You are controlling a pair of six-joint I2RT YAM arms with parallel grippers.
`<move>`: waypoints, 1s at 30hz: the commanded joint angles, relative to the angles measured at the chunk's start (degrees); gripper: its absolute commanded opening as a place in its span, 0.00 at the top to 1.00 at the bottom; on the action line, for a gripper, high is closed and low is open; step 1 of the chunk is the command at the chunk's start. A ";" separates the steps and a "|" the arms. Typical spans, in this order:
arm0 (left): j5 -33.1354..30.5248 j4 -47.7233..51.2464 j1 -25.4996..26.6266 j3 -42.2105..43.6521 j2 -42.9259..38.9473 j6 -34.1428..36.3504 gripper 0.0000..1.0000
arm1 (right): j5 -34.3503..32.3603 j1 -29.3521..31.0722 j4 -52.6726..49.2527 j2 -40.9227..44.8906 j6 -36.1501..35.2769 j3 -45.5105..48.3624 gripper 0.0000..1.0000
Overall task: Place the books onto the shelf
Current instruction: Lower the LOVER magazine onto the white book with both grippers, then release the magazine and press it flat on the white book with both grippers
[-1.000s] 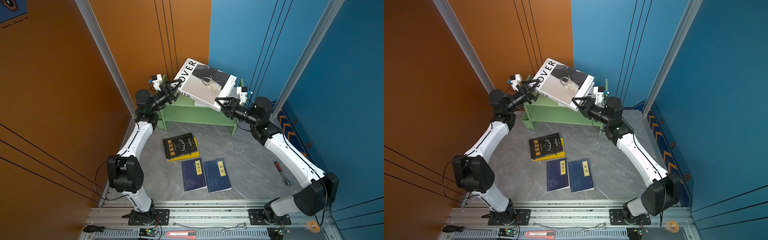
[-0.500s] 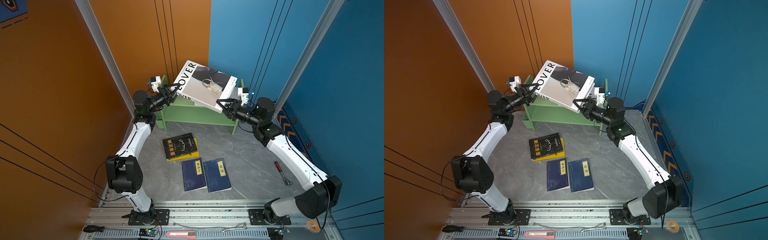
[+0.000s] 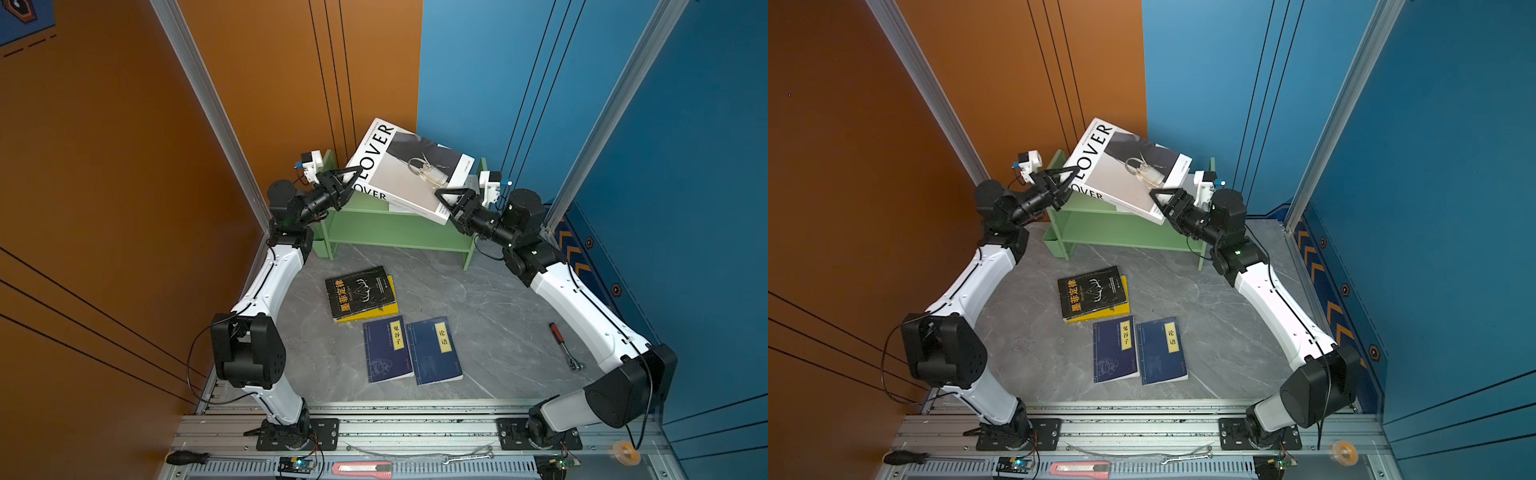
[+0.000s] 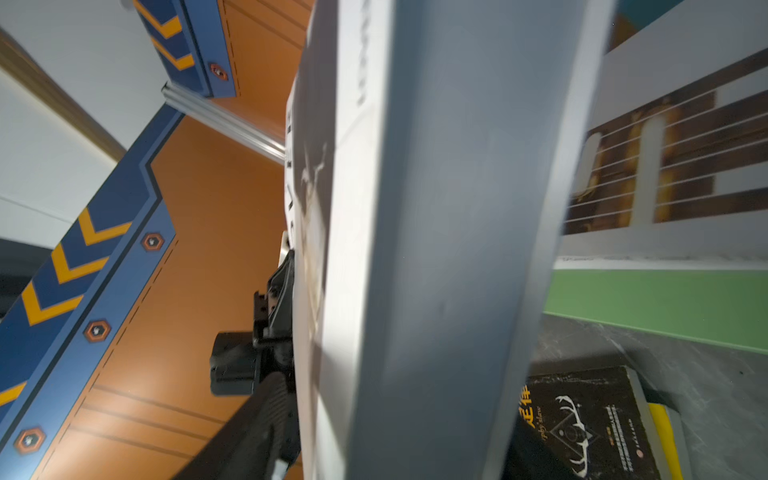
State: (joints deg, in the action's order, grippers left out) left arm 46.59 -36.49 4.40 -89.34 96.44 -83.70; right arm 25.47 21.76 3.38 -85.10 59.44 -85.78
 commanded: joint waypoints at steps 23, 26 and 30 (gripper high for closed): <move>-33.94 17.27 14.73 -11.76 10.70 10.21 0.74 | -34.41 -4.36 -12.78 2.34 -23.09 -3.07 0.00; -34.95 17.84 15.86 -13.47 12.71 9.81 0.74 | -33.45 -5.02 -12.37 -0.38 -23.33 -4.63 0.00; -35.65 19.08 16.90 -15.72 14.80 9.30 0.74 | -32.53 -6.07 -12.08 -3.32 -22.71 -6.39 0.00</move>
State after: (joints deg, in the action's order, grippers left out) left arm 13.04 -16.91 20.67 -101.91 110.24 -75.00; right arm -7.64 16.73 -8.51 -87.13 38.04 -89.30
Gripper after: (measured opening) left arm 0.264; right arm 0.999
